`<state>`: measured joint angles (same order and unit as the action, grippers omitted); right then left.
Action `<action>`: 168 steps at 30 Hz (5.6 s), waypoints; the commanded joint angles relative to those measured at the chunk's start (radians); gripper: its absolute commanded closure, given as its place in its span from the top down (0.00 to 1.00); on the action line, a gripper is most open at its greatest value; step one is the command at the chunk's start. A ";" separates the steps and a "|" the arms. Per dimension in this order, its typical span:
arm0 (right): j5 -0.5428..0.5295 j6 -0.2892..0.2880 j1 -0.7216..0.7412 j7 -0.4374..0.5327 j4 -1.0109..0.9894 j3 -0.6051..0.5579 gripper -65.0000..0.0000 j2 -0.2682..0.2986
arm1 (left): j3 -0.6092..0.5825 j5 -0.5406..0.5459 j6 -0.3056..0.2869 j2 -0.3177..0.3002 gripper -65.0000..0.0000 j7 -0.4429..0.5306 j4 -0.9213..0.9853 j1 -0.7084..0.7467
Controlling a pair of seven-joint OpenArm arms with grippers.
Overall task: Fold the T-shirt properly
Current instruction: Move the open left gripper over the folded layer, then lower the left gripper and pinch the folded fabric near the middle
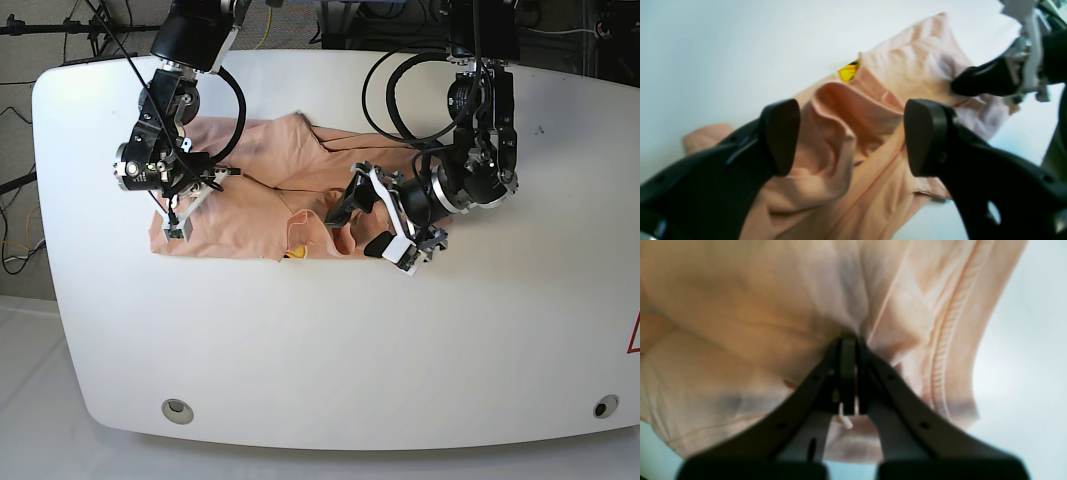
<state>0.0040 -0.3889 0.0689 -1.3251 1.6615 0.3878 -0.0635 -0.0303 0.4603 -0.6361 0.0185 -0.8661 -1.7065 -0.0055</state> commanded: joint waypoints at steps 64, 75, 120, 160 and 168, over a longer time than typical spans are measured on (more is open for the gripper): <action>-0.012 -0.003 -0.005 -0.011 0.002 -0.011 0.00 -0.011 | 0.125 0.090 0.032 -0.104 0.38 -0.167 -0.094 0.000; -0.012 -0.003 -0.004 -0.011 0.002 -0.013 0.00 -0.011 | 0.183 0.087 0.034 -0.145 0.40 -0.166 -0.088 -0.003; -0.012 -0.003 -0.007 -0.011 0.002 -0.013 0.00 -0.009 | 0.152 -0.130 0.031 -0.117 0.71 -0.028 0.095 -0.023; -0.012 -0.003 -0.010 -0.011 0.002 -0.013 0.00 -0.009 | 0.112 -0.127 0.026 -0.121 0.19 0.048 0.096 0.000; -0.012 -0.003 -0.010 -0.011 0.002 -0.013 0.00 -0.009 | 0.112 -0.125 0.026 -0.121 0.12 0.048 0.095 0.000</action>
<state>-0.0082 -0.3920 0.0570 -1.3167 1.6611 0.3779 -0.0723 0.0795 0.3145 -0.6041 -0.0975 -0.8402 -1.5940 0.0086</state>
